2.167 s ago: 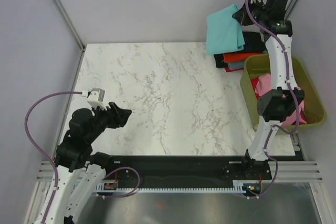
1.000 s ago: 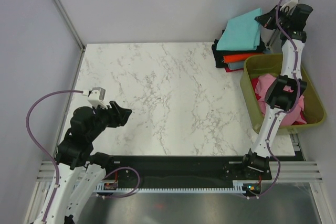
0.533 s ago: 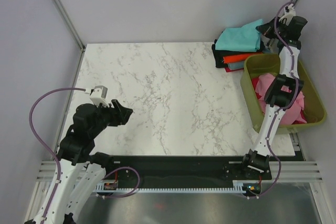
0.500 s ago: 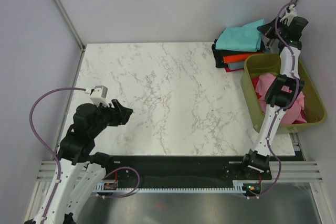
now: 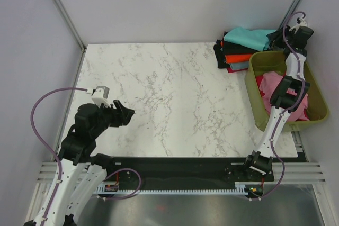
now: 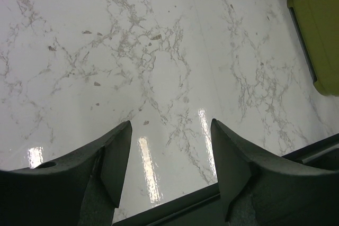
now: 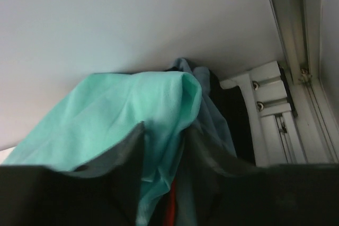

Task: Fold and stack the t-shirts
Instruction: Neatly place the folded tshirt to the corner

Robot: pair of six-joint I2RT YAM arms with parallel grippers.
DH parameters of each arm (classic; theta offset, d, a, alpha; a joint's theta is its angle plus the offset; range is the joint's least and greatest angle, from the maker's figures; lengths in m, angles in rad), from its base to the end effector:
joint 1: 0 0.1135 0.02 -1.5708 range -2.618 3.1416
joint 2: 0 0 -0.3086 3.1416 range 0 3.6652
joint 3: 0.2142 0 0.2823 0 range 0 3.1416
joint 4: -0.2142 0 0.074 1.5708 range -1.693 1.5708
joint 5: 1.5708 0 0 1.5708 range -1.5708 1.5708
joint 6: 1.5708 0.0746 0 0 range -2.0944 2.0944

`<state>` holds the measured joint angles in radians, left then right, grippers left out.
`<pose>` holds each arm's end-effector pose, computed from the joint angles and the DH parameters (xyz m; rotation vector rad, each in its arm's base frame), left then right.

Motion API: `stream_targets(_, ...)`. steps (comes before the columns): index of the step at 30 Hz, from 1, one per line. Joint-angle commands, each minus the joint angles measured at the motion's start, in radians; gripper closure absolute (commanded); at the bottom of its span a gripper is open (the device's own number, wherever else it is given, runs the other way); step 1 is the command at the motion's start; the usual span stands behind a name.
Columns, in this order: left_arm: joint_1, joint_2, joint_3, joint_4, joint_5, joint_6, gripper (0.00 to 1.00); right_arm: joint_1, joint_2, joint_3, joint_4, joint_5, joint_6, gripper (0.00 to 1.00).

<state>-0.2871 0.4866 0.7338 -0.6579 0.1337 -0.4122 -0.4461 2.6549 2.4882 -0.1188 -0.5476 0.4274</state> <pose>0.1273 -0.0479 0.3244 -0.0379 2.0247 -0.5814 0.6544 -0.2699 0.2325 0.4190 1.7933 0.4935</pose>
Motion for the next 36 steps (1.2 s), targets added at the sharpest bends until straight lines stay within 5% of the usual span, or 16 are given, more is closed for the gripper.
stream_targets(1, 0.009, 0.0, 0.007, 0.02, 0.012, -0.019, 0.31, -0.005, 0.06, -0.037, 0.047, 0.035, -0.001, 0.49)
stream_targets(9, 0.017, -0.017, 0.007, 0.024, 0.027, -0.014, 0.3, -0.023, -0.015, -0.123, -0.01, 0.095, 0.004, 0.33)
stream_targets(17, 0.028, -0.052, 0.006, 0.034, 0.049, -0.007, 0.3, -0.049, -0.219, -0.169, -0.007, 0.038, 0.068, 0.03)
stream_targets(28, 0.039, -0.089, 0.004, 0.043, 0.079, 0.001, 0.3, -0.042, -0.654, -0.438, 0.079, 0.037, 0.226, 0.02)
stream_targets(36, 0.051, -0.108, 0.003, 0.046, 0.086, 0.003, 0.3, 0.277, -1.082, -0.91, 0.071, 0.235, 0.104, 0.02)
